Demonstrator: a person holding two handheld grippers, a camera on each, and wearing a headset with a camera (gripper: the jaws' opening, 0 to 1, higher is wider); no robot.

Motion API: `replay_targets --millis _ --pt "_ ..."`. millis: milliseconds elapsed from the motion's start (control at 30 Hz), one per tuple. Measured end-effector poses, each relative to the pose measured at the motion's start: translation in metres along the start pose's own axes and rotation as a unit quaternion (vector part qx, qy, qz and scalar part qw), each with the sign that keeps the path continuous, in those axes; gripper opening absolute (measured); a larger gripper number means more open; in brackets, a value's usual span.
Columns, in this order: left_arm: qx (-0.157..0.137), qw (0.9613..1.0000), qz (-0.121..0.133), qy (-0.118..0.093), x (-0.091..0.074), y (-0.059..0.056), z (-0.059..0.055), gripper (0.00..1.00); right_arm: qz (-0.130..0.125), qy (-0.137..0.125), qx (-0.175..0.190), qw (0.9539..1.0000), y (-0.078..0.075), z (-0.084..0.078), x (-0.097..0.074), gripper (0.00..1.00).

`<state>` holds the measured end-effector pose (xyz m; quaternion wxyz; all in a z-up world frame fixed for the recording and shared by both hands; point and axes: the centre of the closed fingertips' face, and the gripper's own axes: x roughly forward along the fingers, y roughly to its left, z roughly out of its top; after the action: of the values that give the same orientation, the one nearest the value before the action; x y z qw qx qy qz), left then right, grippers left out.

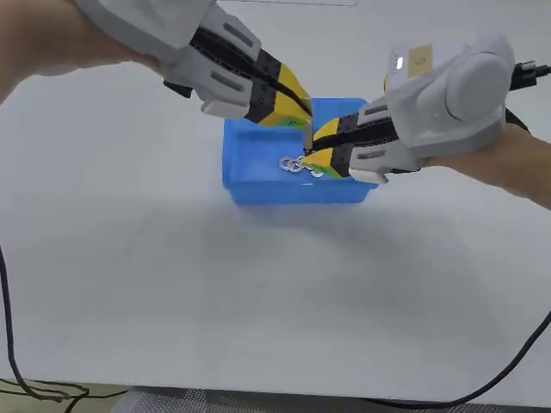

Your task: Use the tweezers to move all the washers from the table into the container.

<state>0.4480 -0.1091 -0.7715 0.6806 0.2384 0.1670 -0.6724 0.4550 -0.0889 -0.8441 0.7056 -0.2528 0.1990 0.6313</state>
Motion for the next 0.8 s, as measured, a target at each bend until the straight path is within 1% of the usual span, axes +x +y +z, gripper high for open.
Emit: replay_targets --millis 200,367,667,800 --pt "-0.004 1.0000 -0.001 0.000 0.0046 0.0023 -0.0016 0.05 0.002 -0.001 0.014 0.9999 -0.0017 -0.0038 0.0031 0.10" --pt "-0.006 1.0000 -0.003 0.002 0.0085 0.0041 -0.0032 0.05 0.003 0.004 0.020 0.9998 -0.0026 -0.0068 0.0051 0.10" --pt "-0.005 1.0000 -0.003 0.002 0.0097 0.0040 -0.0030 0.06 0.002 0.004 0.022 0.9998 -0.0024 -0.0074 0.0045 0.11" --pt "-0.001 1.0000 -0.003 0.005 0.0100 0.0031 -0.0023 0.06 -0.004 0.000 0.025 0.9997 -0.0029 -0.0063 0.0034 0.11"
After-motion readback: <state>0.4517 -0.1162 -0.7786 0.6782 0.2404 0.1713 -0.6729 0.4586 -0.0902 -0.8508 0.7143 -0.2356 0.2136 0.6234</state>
